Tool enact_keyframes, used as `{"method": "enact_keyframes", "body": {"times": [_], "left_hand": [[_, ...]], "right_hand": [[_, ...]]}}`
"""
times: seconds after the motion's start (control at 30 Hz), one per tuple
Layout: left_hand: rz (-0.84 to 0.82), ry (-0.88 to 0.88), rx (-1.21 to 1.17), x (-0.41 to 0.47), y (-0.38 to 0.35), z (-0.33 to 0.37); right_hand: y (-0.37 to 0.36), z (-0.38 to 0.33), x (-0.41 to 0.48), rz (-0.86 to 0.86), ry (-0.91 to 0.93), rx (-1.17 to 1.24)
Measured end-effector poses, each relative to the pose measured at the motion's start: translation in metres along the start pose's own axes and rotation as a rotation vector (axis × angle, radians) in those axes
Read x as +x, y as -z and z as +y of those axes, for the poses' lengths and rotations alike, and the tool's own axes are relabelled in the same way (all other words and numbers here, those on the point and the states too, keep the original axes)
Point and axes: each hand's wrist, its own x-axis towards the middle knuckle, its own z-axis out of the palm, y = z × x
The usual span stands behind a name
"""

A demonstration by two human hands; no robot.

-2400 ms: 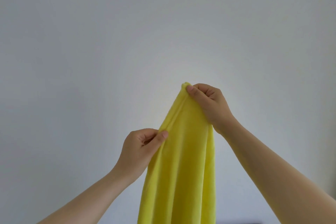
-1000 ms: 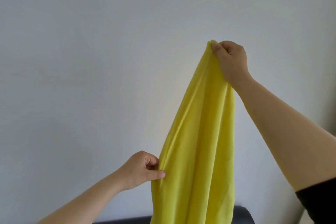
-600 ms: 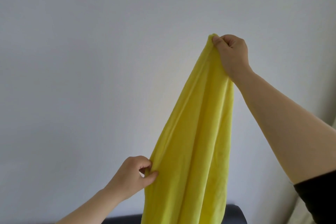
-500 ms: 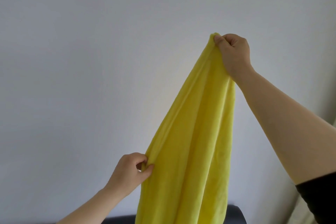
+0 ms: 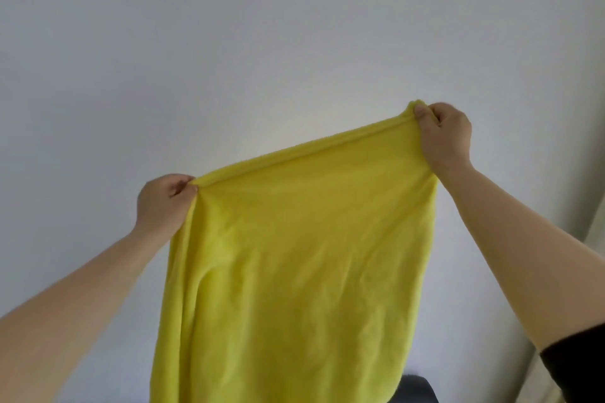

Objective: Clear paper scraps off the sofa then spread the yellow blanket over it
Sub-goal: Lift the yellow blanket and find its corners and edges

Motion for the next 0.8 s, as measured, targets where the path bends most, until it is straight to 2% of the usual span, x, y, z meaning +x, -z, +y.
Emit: {"method": "enact_keyframes", "body": {"times": [0.1,0.27,0.4,0.5,0.57,0.67,0.8], "left_hand": [[-0.055,0.013,-0.06,0.006,0.002,0.019],[-0.259,-0.007,-0.024,-0.018,0.0,0.013],[-0.495,0.165,-0.219,-0.051,-0.011,0.005],[-0.6,0.339,-0.434,-0.076,-0.018,0.004],[-0.661,0.433,-0.524,-0.09,-0.02,0.004],[-0.661,0.499,-0.59,-0.108,-0.022,0.001],[-0.486,0.587,-0.693,-0.126,-0.028,-0.004]], "right_hand": [[0.006,0.009,-0.002,0.066,-0.062,0.005],[0.015,0.009,0.001,0.112,-0.065,-0.026],[0.007,0.004,0.002,0.075,-0.166,-0.07],[-0.002,0.004,-0.001,0.042,-0.267,-0.038],[-0.006,0.001,-0.007,0.029,-0.266,-0.032],[-0.015,-0.008,-0.026,0.002,-0.15,-0.061],[-0.034,-0.017,-0.066,-0.114,0.004,-0.126]]}}
